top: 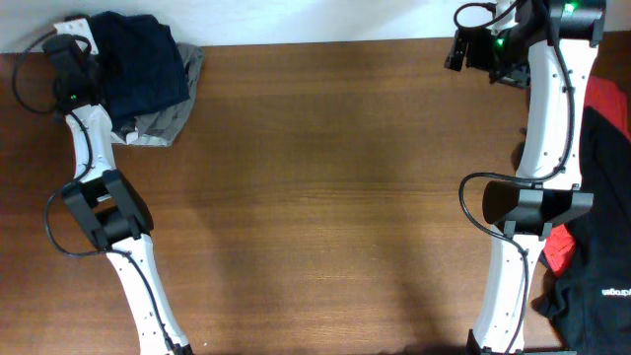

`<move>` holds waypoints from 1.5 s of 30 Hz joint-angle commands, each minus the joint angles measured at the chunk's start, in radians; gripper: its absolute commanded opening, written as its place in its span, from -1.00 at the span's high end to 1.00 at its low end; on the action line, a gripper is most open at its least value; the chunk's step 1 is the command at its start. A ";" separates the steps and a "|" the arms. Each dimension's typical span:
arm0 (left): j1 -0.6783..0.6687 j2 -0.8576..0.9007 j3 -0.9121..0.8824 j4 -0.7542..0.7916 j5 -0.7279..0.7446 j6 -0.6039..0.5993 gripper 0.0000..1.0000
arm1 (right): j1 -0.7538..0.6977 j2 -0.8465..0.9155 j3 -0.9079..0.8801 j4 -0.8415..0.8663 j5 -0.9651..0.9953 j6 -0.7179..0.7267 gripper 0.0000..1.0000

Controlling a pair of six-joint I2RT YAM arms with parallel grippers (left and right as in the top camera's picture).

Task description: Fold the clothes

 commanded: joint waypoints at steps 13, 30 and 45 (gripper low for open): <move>-0.036 -0.040 0.085 0.009 0.118 -0.006 0.30 | 0.022 0.005 -0.004 -0.006 -0.013 -0.007 -0.97; -0.163 -0.063 0.063 -0.008 0.010 0.048 0.34 | 0.022 0.005 -0.005 -0.006 -0.012 -0.011 -0.97; -0.161 -0.019 0.063 -0.066 0.010 0.050 0.32 | 0.022 0.005 -0.004 -0.006 -0.013 -0.011 -0.97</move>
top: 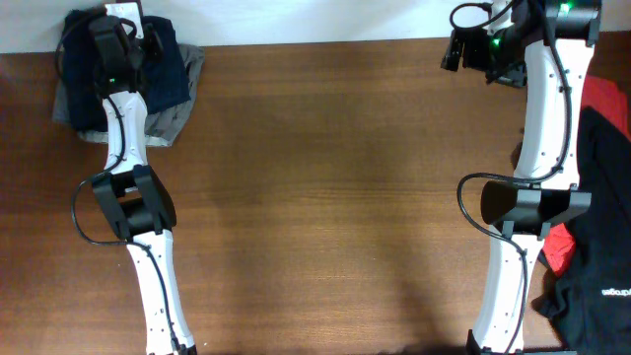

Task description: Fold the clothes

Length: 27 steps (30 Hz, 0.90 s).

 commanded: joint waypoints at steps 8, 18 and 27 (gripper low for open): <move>0.001 -0.015 -0.003 -0.010 -0.082 0.024 0.31 | 0.011 0.005 -0.004 -0.006 -0.012 -0.011 -0.98; 0.060 -0.015 0.005 -0.131 -0.117 0.024 0.31 | 0.011 0.005 -0.004 -0.006 -0.013 -0.010 -0.97; 0.076 -0.016 0.047 -0.150 -0.116 0.024 0.32 | 0.011 0.005 -0.004 -0.006 -0.013 -0.010 -0.97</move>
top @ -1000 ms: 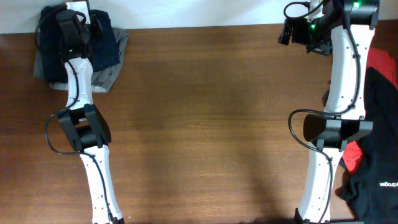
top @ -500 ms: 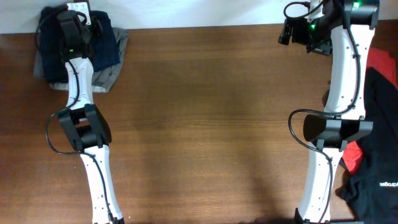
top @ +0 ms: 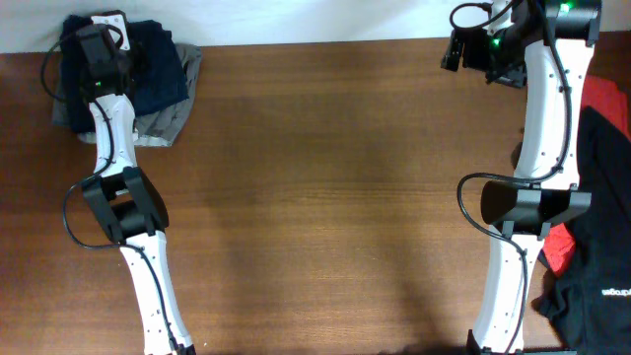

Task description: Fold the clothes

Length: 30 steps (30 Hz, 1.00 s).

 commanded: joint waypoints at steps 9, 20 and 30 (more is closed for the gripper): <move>0.028 -0.016 0.290 0.039 -0.038 0.013 0.34 | 0.011 0.005 -0.004 -0.006 -0.013 -0.006 -0.97; 0.060 0.020 0.184 0.068 -0.061 0.013 0.44 | 0.011 0.005 -0.005 -0.006 -0.014 -0.006 -0.97; 0.095 0.056 0.120 0.231 -0.064 0.017 0.60 | 0.026 0.005 -0.004 -0.006 -0.036 -0.007 -0.97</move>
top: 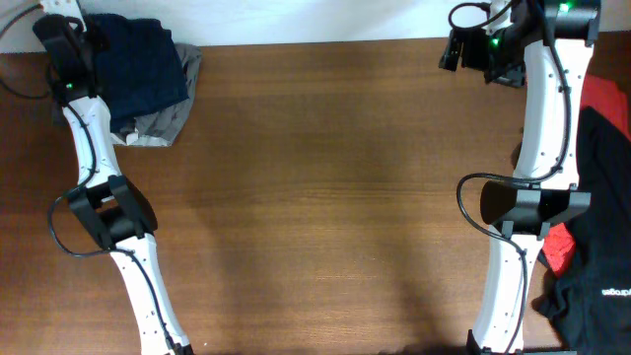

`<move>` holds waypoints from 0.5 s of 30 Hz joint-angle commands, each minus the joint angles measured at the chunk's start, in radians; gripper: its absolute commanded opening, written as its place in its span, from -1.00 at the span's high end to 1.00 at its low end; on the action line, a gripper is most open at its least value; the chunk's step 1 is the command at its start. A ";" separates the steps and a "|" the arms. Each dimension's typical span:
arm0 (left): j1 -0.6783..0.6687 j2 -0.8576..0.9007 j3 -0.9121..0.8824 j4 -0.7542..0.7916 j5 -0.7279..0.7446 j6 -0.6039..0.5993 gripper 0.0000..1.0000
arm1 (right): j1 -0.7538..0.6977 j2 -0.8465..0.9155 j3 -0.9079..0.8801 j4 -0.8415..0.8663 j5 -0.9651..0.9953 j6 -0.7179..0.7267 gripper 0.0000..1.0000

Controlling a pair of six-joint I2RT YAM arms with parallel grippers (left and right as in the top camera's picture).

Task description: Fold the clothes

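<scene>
A folded navy garment (146,61) lies on top of a grey one (166,120) at the table's far left corner. My left gripper (57,30) is at the far edge, just left of this pile, its fingers too dark and small to read. My right gripper (452,51) hangs high over the far right of the table, away from any cloth, and its jaws cannot be made out either. A crumpled black garment (603,227) lies off the right edge beside the right arm.
Red cloth (599,94) shows behind the black garment, and another red piece (559,247) sits by the right arm's base. The brown table (325,197) spans the space between the two arms. A white wall runs along the far edge.
My left gripper has moved from over the pile's left part to the far corner left of it. Grey cloth that showed left of the arm no longer shows there. The right arm is unchanged.
At first my left gripper was at the pile's left edge. Then it stood over the top of the pile, with grey cloth showing on its left. It stayed over the pile's left part, and now sits left of it. The right arm held still throughout.
</scene>
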 commanded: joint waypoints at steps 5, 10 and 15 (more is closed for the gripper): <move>0.028 0.061 -0.008 0.022 -0.007 0.013 0.64 | 0.042 0.005 -0.005 -0.006 -0.020 -0.007 -0.97; 0.035 0.110 -0.008 0.007 -0.008 0.013 0.64 | 0.058 0.005 -0.005 -0.006 -0.020 -0.007 -0.97; 0.034 0.130 -0.008 -0.003 -0.008 0.012 0.62 | 0.060 0.005 -0.005 -0.006 -0.020 -0.006 -0.97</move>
